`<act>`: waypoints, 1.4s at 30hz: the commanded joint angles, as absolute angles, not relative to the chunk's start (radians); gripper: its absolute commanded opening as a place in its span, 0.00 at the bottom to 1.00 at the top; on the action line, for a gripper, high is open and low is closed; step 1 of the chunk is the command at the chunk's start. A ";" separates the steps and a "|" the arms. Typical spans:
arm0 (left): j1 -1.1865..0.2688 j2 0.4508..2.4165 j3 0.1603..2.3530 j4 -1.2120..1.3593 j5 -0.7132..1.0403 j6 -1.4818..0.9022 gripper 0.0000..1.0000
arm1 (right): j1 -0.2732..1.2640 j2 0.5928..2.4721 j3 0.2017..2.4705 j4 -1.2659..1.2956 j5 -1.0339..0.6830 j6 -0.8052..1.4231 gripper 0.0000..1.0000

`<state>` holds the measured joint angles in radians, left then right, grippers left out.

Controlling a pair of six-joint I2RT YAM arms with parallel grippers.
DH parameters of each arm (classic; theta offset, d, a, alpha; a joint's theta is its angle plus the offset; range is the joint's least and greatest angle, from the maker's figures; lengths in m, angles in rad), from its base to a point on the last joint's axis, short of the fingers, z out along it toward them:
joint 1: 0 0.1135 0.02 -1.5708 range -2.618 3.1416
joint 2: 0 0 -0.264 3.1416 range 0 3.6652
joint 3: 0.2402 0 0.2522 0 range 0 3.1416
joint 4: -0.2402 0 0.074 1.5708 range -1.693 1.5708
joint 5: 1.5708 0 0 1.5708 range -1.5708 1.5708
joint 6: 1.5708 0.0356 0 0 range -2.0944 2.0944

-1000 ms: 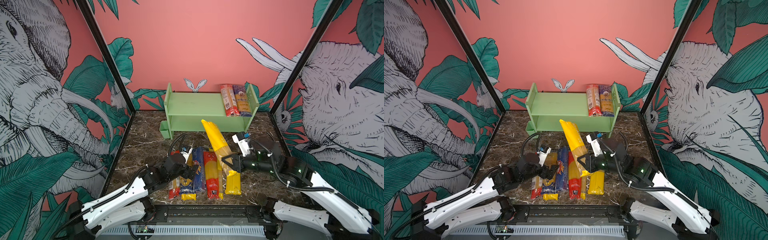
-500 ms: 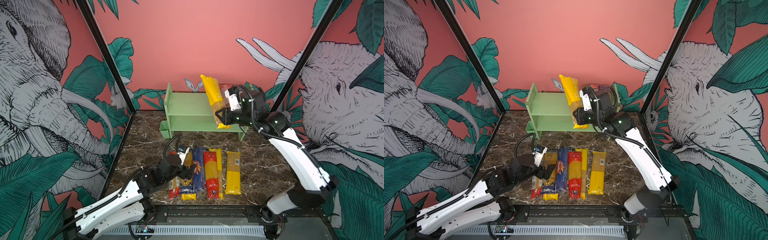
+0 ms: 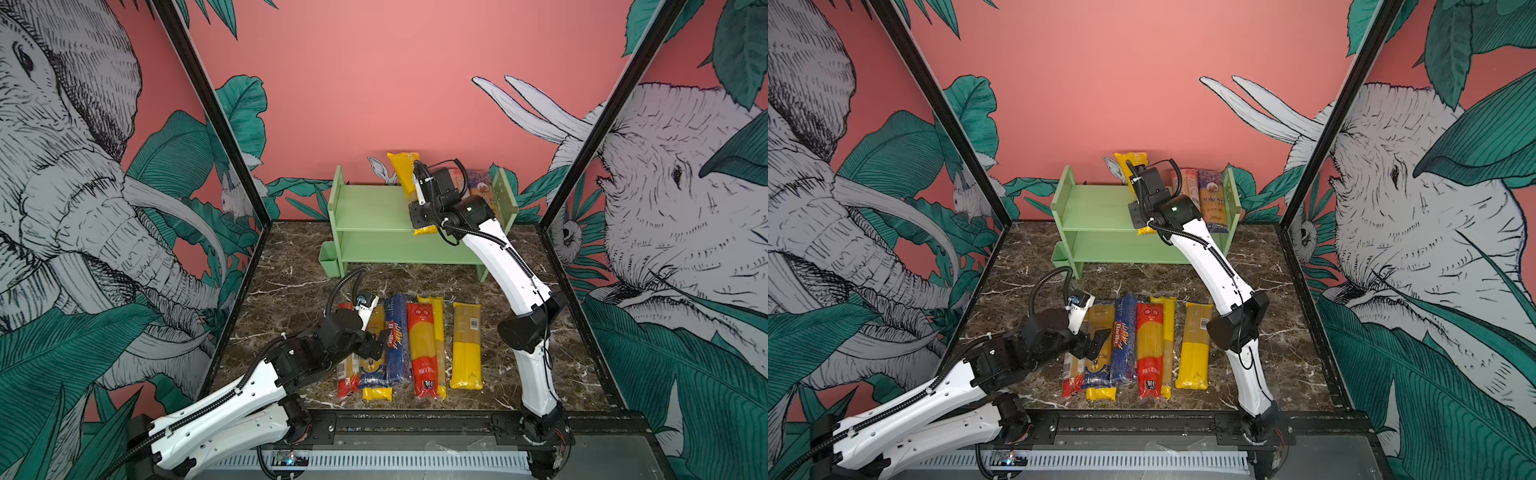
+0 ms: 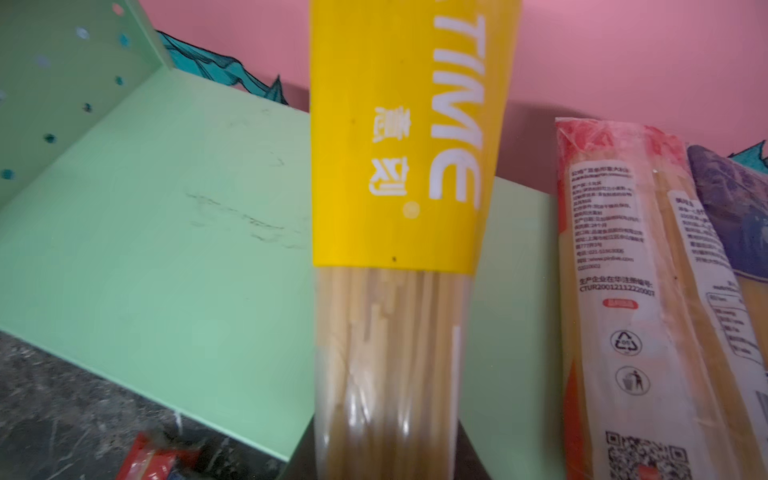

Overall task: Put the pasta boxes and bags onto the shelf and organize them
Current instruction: 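Carry the yellow Pastatime pack to the shelf beside the white-red pack, then lower the yellow pack upright onto the shelf and open the right gripper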

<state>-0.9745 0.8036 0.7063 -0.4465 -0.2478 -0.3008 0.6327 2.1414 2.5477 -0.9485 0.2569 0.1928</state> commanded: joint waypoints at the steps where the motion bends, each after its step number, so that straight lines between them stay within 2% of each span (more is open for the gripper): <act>1: -0.977 0.795 0.703 -0.454 -0.256 -0.290 0.99 | 0.595 2.094 2.614 -0.809 0.334 0.196 0.00; 18: -0.977 0.760 0.680 -0.465 -0.259 -0.308 0.99 | 0.566 2.160 2.628 -0.872 0.405 0.271 0.00; 26: -0.977 0.719 0.662 -0.478 -0.268 -0.323 0.99 | 0.566 2.168 2.625 -0.898 0.404 0.304 0.35; 29: -0.977 0.713 0.658 -0.484 -0.271 -0.324 0.99 | 0.566 2.162 2.616 -0.897 0.394 0.312 0.39; 32: -0.977 0.706 0.655 -0.483 -0.272 -0.328 0.99 | 0.567 2.153 2.609 -0.899 0.385 0.319 0.46; 42: -0.977 0.661 0.647 -0.504 -0.280 -0.329 0.99 | 0.575 2.099 2.561 -0.891 0.357 0.306 0.54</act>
<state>-0.9745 0.6846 0.6647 -0.4717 -0.2577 -0.3180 0.5690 2.1643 2.5698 -0.9245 0.3580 0.3099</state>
